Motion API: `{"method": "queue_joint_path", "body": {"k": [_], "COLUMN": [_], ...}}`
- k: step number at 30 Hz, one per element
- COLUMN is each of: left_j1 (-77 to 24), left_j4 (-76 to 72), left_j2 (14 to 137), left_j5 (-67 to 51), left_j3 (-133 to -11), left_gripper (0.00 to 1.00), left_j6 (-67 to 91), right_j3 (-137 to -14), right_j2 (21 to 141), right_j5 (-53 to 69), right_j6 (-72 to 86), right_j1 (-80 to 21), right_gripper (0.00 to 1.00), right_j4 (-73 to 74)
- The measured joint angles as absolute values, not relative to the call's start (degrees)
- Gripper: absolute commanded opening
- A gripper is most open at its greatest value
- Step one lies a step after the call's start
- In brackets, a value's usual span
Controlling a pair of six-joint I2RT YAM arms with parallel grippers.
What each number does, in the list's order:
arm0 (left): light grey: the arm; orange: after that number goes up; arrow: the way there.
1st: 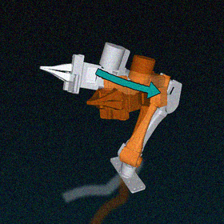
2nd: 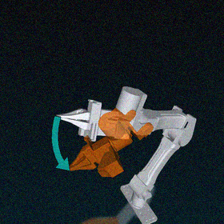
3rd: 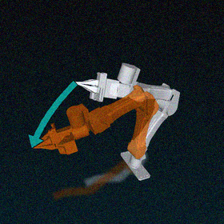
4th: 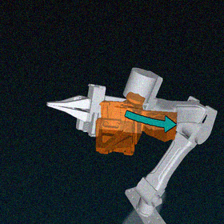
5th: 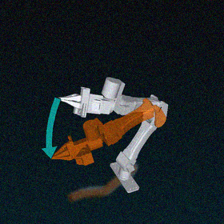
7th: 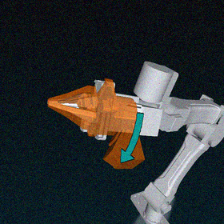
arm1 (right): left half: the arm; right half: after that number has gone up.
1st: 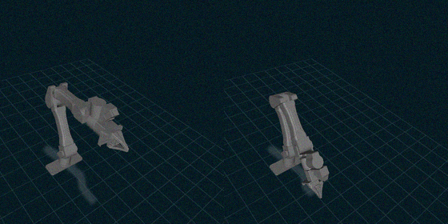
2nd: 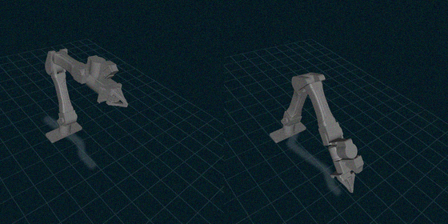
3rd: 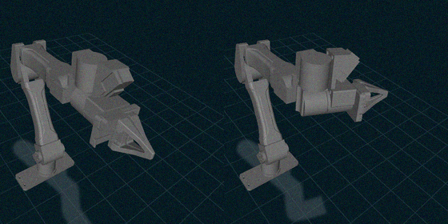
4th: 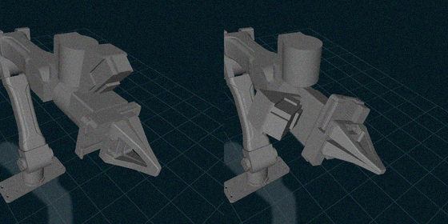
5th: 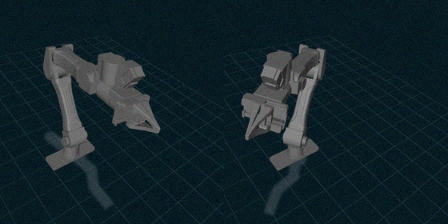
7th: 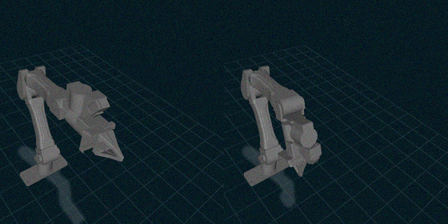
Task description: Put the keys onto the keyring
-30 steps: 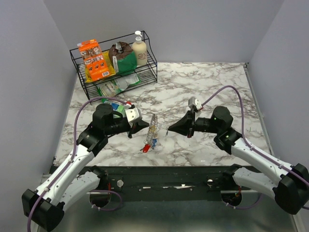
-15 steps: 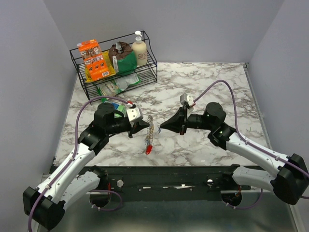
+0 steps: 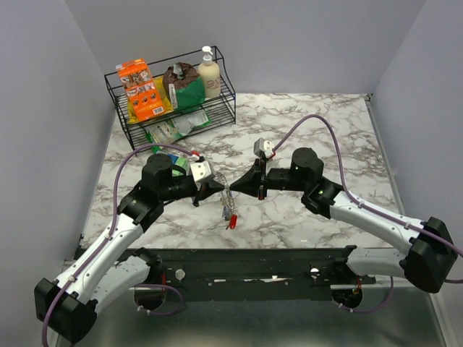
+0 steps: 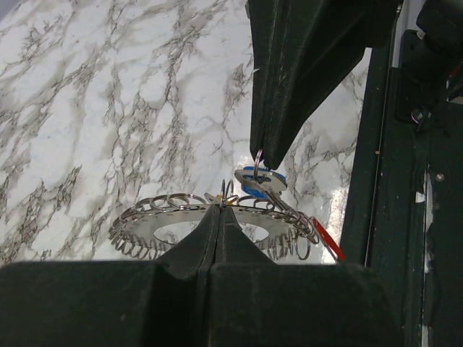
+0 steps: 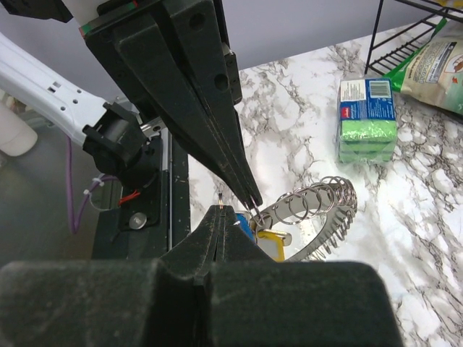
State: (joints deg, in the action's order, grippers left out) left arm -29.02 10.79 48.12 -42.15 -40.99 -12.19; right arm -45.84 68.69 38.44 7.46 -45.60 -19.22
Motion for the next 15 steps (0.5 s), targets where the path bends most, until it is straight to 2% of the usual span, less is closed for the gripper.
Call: {"method": "queue_joint_path", "body": {"k": [15], "left_j1": [-29.19], "left_j4": [10.85], "left_j2": [48.6], "left_j5": [-42.15], "left_j3": [-40.99], "left_gripper": [0.0], "left_j6": [-12.19], "right_j3": [-48.03], "right_j2": [70.83], "right_j5": [36.23], "right_j6": [4.4], "right_j1": [-46.92], "right_gripper": [0.01], "right_j4": [-15.51]}}
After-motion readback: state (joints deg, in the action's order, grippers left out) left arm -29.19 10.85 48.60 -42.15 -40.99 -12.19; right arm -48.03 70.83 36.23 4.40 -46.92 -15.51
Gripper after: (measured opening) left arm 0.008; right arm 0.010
